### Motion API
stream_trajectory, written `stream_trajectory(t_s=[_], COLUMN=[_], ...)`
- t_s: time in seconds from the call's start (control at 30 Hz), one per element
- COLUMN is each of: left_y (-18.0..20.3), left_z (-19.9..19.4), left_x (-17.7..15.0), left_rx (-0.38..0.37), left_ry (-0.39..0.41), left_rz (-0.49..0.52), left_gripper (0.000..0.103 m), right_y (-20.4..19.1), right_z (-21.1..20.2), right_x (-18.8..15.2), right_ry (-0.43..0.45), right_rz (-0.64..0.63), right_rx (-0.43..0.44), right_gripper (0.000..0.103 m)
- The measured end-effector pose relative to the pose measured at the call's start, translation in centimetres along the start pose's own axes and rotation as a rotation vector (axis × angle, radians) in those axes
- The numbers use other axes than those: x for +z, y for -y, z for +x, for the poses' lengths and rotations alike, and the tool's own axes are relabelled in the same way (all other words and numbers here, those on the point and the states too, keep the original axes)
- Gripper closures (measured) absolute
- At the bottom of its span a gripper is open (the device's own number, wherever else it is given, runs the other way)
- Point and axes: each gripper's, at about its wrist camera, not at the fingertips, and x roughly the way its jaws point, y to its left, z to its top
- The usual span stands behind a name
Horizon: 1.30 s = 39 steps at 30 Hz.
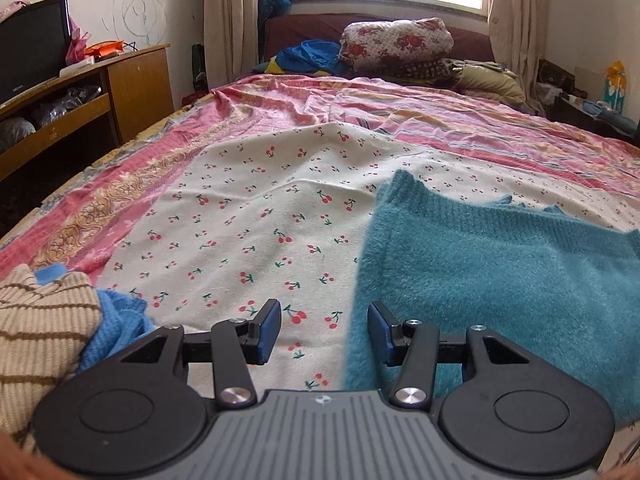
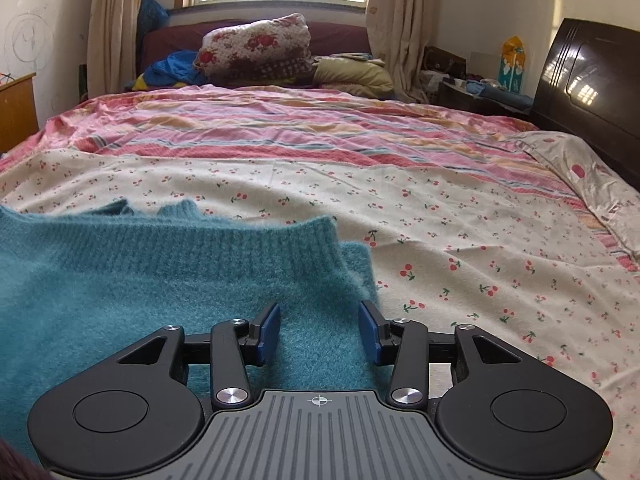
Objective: Fold small clothes
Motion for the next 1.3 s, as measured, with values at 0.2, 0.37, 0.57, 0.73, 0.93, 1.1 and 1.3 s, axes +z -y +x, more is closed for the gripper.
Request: stream_trajectory(t_s=[0.2,0.37,0.57,0.73,0.93,1.1,1.3], left_y=[-0.9,-2.3,-4.5,-4.8,-4.2,-3.7,-3.5], left_z=[-0.1,1.1,0.5,-1.3,-3.0,-2.8,-1.7], left_x=[-1.1,-2.4,-3.4,-3.5,-3.4,-3.8,-4.8], left_rx=[-0.011,0.014,0.005,-0.019,-0.099,-0.16,-0.204], left_ry=[-0.045,-0.105,-0.103,-0.039,0.005,-0.001,-0.013], left_rz=[0.007,-0.052,-0.172,-0.215,-0.281,-0.324,-0.337], left_gripper=[0.048,0.049,0.049,0.049,0.049,0.049,0.049], right_y=[-1.3,-3.1,-5.8,-8.9,-13.4,-16.8,-22.1], right_z=[-1.9,-3.1,-4.4,-4.9,-5.0,-4.9,-4.4], right_x=[1.0,1.9,2.9,3.7,4.2,5.6,6.9], right_ry=[0.016,0.026,0.046,0.058,0.046,0.009,-0.073], right_rz=[-0.042,-0.097,-0.153,-0.194,-0.233,-0.219,-0.192], right_rx=[-0.017,-0.015,0.004,0.043,0.115,0.201,0.337], right_gripper=[0.06,0.059,0.059,0.059,0.058,0.057,0.053])
